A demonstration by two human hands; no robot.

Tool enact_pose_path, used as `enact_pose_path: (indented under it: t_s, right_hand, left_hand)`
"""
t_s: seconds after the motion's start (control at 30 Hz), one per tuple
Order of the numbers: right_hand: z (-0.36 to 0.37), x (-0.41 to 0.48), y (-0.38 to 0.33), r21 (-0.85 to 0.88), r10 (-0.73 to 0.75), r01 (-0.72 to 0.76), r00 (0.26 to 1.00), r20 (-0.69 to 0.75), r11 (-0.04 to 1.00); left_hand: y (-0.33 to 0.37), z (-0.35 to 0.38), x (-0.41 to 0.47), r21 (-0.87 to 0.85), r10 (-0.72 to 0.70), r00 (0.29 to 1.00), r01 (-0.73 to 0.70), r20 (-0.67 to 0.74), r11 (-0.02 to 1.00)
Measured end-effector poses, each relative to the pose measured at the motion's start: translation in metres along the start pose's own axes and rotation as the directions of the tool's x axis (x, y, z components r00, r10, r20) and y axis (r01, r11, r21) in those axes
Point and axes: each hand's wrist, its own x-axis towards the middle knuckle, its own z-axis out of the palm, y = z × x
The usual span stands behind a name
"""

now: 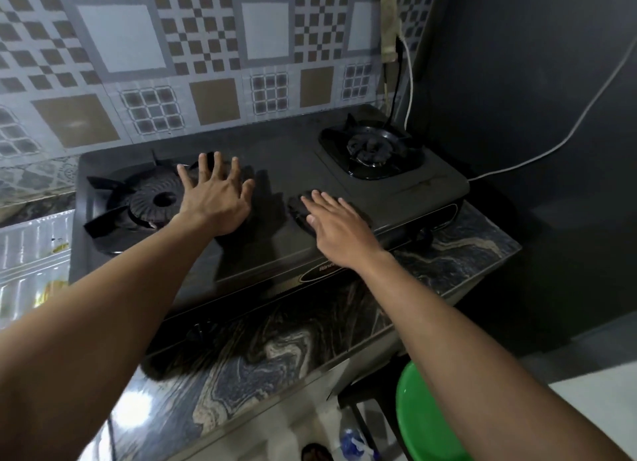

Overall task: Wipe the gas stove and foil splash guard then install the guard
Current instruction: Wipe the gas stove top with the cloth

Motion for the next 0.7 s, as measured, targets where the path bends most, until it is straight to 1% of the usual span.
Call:
enact_pose_path:
  t_s: [0.2,0.3,0.4,0.5,0.57,0.7]
  right_hand:
    - [-0.018,0.006,0.056,-0.031,0.133,-0.134,0.991,-0.008,0.991]
    - [-0.022,0.008,0.074,-0.030,0.159,-0.160,0.987,-0.026,0.987]
    - [-0.024,0.006,0.088,-0.011,0.186,-0.188,0.980,-0.073,0.982]
    - [-0.031,0.004,0.102,0.019,0.231,-0.231,0.966,-0.116,0.973]
    - [-0.037,0.003,0.114,0.019,0.271,-0.271,0.957,-0.108,0.963]
    - [-0.049,0.000,0.142,0.000,0.343,-0.344,0.935,-0.087,0.939]
  left_hand:
    - [0.048,0.011,0.005,0.045,0.147,0.989,-0.147,-0.012,0.988]
    - [0.067,0.014,0.011,0.011,0.187,0.982,-0.187,0.011,0.982]
    - [0.085,0.019,0.015,-0.045,0.184,0.980,-0.181,0.078,0.982]
    - [0.094,0.022,0.018,-0.008,0.169,0.979,-0.169,0.111,0.986]
    - [0.097,0.020,0.020,0.028,0.165,0.981,-0.169,0.100,0.985]
    - [0.098,0.014,0.029,0.035,0.155,0.982,-0.160,0.107,0.987]
